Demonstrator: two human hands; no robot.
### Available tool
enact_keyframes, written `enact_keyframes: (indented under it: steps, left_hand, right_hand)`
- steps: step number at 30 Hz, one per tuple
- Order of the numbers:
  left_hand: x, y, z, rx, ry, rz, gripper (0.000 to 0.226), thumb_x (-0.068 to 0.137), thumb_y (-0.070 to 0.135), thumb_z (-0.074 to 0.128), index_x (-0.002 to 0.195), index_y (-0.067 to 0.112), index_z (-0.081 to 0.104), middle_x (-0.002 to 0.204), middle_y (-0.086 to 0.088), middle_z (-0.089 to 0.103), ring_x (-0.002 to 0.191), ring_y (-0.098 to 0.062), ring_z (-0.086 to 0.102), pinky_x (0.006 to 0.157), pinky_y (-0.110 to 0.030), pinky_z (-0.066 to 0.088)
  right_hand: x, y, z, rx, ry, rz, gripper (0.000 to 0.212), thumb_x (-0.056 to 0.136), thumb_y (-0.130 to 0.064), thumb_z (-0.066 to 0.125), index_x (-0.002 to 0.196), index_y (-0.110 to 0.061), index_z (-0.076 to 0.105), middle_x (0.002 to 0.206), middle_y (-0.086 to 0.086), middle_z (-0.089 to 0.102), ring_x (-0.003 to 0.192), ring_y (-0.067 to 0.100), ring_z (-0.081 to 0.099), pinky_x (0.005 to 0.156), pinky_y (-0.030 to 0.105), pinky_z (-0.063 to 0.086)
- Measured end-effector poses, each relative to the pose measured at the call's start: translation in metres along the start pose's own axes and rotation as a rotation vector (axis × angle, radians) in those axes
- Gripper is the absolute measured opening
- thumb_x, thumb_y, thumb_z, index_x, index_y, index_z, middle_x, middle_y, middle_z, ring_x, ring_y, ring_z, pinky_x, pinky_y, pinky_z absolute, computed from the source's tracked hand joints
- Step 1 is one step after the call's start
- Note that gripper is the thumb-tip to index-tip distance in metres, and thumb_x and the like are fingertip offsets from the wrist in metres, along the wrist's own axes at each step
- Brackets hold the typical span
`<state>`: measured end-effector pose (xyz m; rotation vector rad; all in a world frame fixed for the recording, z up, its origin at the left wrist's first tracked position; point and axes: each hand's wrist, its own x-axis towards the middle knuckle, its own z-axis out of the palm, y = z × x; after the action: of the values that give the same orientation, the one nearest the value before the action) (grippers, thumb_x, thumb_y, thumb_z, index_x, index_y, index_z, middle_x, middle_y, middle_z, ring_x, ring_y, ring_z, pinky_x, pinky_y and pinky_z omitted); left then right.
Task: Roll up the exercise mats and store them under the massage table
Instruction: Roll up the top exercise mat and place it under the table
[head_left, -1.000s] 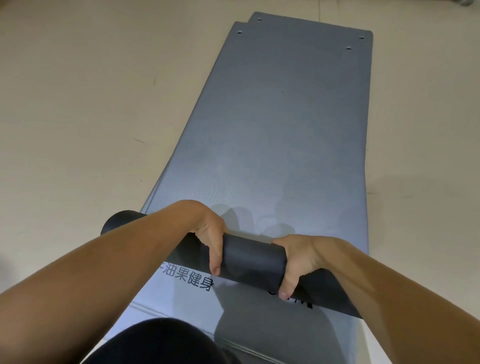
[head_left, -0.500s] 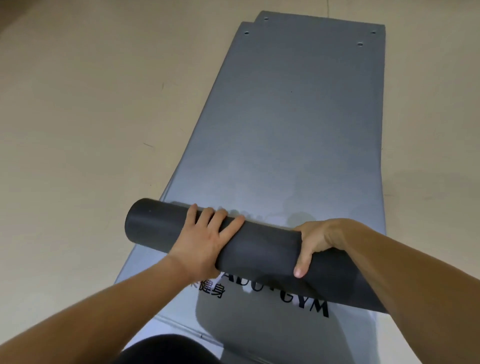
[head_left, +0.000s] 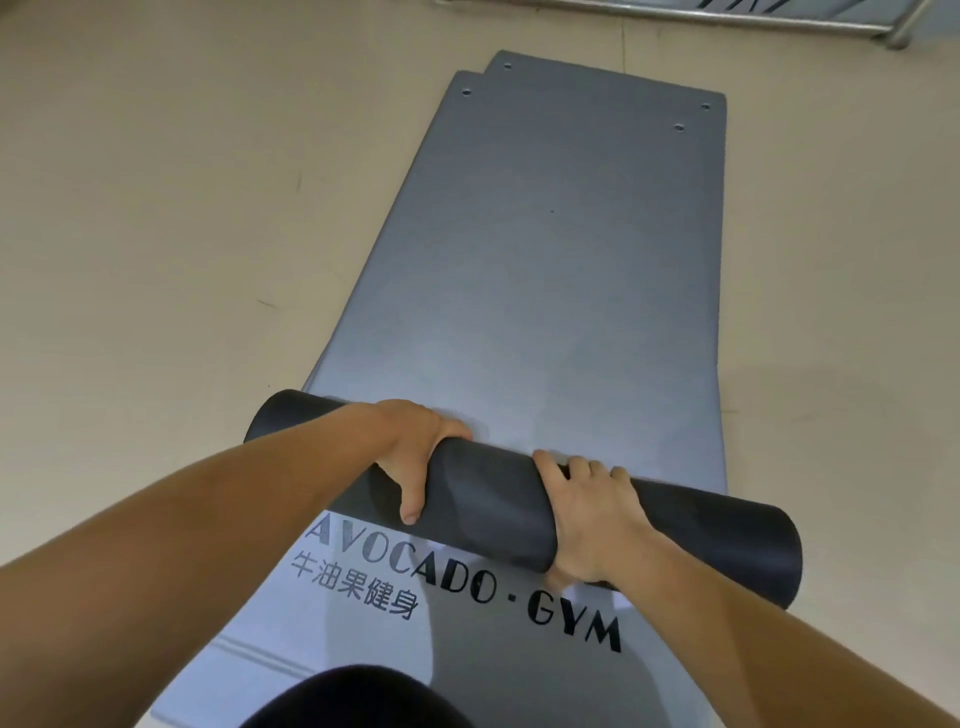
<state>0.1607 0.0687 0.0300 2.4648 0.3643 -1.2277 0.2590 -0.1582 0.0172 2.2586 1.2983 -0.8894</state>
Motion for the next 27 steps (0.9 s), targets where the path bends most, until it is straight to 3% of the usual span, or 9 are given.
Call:
enact_keyframes:
  steps: [3, 7, 11, 14, 16, 19, 23, 25, 27]
  left_hand:
    - [0.002, -0.001, 0.008, -0.158, -0.14, -0.01, 0.097, 0.056, 0.029, 0.105, 0.139, 0.049, 0.058, 0.131, 0.016, 0.065, 0.121, -0.023, 0.062, 0.105, -0.047, 0.055]
    - [-0.011, 0.007, 0.042, -0.255, -0.291, -0.003, 0.102, 0.059, 0.034, 0.104, 0.145, 0.053, 0.053, 0.146, 0.011, 0.057, 0.137, -0.029, 0.055, 0.111, -0.054, 0.052]
    - [-0.048, 0.003, 0.075, -0.057, 0.179, -0.019, 0.121, 0.068, 0.062, 0.088, 0.165, 0.056, 0.016, 0.177, 0.005, 0.005, 0.163, -0.031, 0.006, 0.132, -0.063, 0.012]
    - [-0.064, 0.017, 0.112, 0.161, 0.513, 0.079, 0.104, 0.076, 0.068, 0.066, 0.168, 0.041, 0.024, 0.173, -0.006, 0.028, 0.16, -0.036, 0.026, 0.13, -0.065, 0.015]
    - [-0.059, 0.031, 0.133, 0.263, 0.433, 0.02, 0.118, 0.081, 0.072, 0.062, 0.171, 0.028, 0.001, 0.175, -0.014, 0.017, 0.162, -0.042, 0.017, 0.129, -0.07, 0.008]
    - [-0.045, 0.04, 0.147, 0.306, 0.367, -0.077, 0.128, 0.093, 0.057, 0.07, 0.161, 0.025, -0.034, 0.177, -0.018, -0.007, 0.164, -0.044, -0.006, 0.128, -0.07, -0.006]
    - [-0.041, 0.03, 0.127, 0.263, 0.414, 0.022, 0.121, 0.083, 0.048, 0.077, 0.167, 0.028, -0.007, 0.172, -0.012, 0.022, 0.157, -0.038, 0.027, 0.13, -0.061, 0.018]
    - [-0.042, 0.025, 0.099, 0.222, 0.404, 0.073, 0.114, 0.073, 0.043, 0.079, 0.165, 0.035, 0.013, 0.158, -0.001, 0.046, 0.14, -0.029, 0.051, 0.119, -0.052, 0.04]
    - [-0.044, 0.022, 0.065, 0.132, 0.324, 0.075, 0.106, 0.067, 0.035, 0.083, 0.157, 0.044, 0.028, 0.136, 0.008, 0.062, 0.119, -0.024, 0.065, 0.101, -0.043, 0.054]
  right_hand:
    - [-0.002, 0.02, -0.013, 0.204, -0.17, -0.078, 0.12, 0.047, -0.056, 0.095, 0.147, -0.04, 0.03, 0.124, -0.006, 0.056, 0.11, 0.023, 0.06, 0.1, 0.044, 0.053]
    - [-0.006, 0.023, -0.007, 0.421, -0.366, -0.162, 0.107, 0.052, -0.034, 0.103, 0.139, -0.046, 0.043, 0.127, -0.015, 0.056, 0.118, 0.02, 0.057, 0.105, 0.045, 0.051]
    - [0.007, 0.029, -0.011, 0.499, -0.412, -0.169, 0.098, 0.053, -0.024, 0.103, 0.134, -0.042, 0.05, 0.123, -0.014, 0.06, 0.115, 0.018, 0.059, 0.103, 0.043, 0.054]
    - [0.017, 0.035, -0.018, 0.541, -0.477, -0.179, 0.091, 0.052, -0.019, 0.102, 0.126, -0.043, 0.057, 0.122, -0.013, 0.066, 0.113, 0.018, 0.064, 0.1, 0.044, 0.057]
    - [0.019, 0.034, -0.019, 0.55, -0.5, -0.167, 0.091, 0.05, -0.018, 0.102, 0.125, -0.044, 0.058, 0.124, -0.012, 0.068, 0.115, 0.02, 0.065, 0.102, 0.047, 0.057]
    - [0.018, 0.032, -0.015, 0.559, -0.483, -0.142, 0.094, 0.047, -0.022, 0.103, 0.124, -0.048, 0.056, 0.126, -0.012, 0.065, 0.116, 0.02, 0.063, 0.104, 0.049, 0.055]
    - [0.005, 0.028, -0.028, 0.315, -0.349, -0.076, 0.117, 0.05, -0.037, 0.102, 0.148, -0.051, 0.04, 0.147, -0.009, 0.036, 0.134, 0.024, 0.043, 0.107, 0.054, 0.051]
    - [-0.002, 0.028, -0.041, 0.257, -0.266, -0.065, 0.131, 0.056, -0.041, 0.1, 0.161, -0.046, 0.022, 0.152, -0.007, 0.025, 0.141, 0.029, 0.039, 0.11, 0.054, 0.049]
    - [-0.009, 0.026, -0.052, 0.245, -0.268, -0.093, 0.138, 0.056, -0.05, 0.1, 0.164, -0.041, 0.015, 0.153, -0.005, 0.033, 0.139, 0.03, 0.046, 0.112, 0.052, 0.047]
